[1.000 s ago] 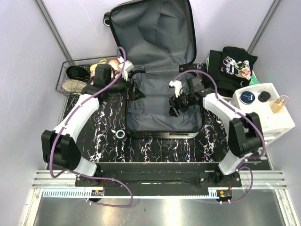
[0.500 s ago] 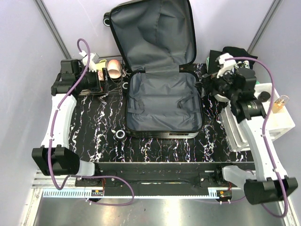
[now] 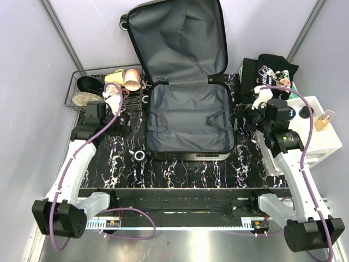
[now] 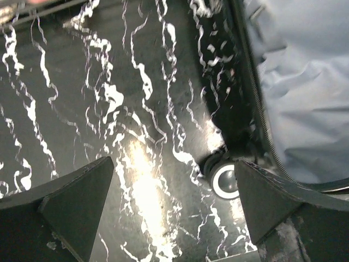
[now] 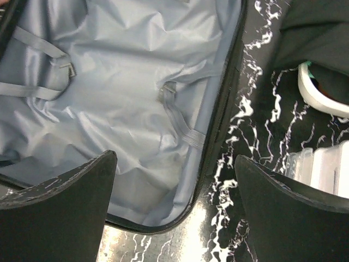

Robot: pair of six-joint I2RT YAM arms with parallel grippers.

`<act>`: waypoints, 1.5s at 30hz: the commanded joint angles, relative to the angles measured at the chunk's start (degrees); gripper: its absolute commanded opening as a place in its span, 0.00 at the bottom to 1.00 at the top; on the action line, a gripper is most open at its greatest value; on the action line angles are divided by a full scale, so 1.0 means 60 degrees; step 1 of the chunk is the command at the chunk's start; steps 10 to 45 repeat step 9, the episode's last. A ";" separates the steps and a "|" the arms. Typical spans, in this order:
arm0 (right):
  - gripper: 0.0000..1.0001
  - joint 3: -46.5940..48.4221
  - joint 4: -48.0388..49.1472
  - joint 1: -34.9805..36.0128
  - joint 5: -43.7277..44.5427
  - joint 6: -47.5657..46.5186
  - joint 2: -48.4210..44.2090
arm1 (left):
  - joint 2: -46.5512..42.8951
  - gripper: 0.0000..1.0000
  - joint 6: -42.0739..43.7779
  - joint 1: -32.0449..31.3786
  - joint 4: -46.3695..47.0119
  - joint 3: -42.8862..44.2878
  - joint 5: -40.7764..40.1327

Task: Open, take out, and arrange the luggage

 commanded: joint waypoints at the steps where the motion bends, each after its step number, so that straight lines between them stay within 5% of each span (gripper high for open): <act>1: 1.00 -0.0249 0.0629 -0.0047 0.0810 -0.0019 -0.0421 | -0.1098 0.99 0.0298 -0.0353 0.1270 -0.0898 -0.2127; 45: 1.00 0.0013 0.0837 -0.0047 0.0664 -0.0093 -0.0934 | -0.1934 0.99 0.0343 -0.0397 0.1578 -0.1121 -0.2509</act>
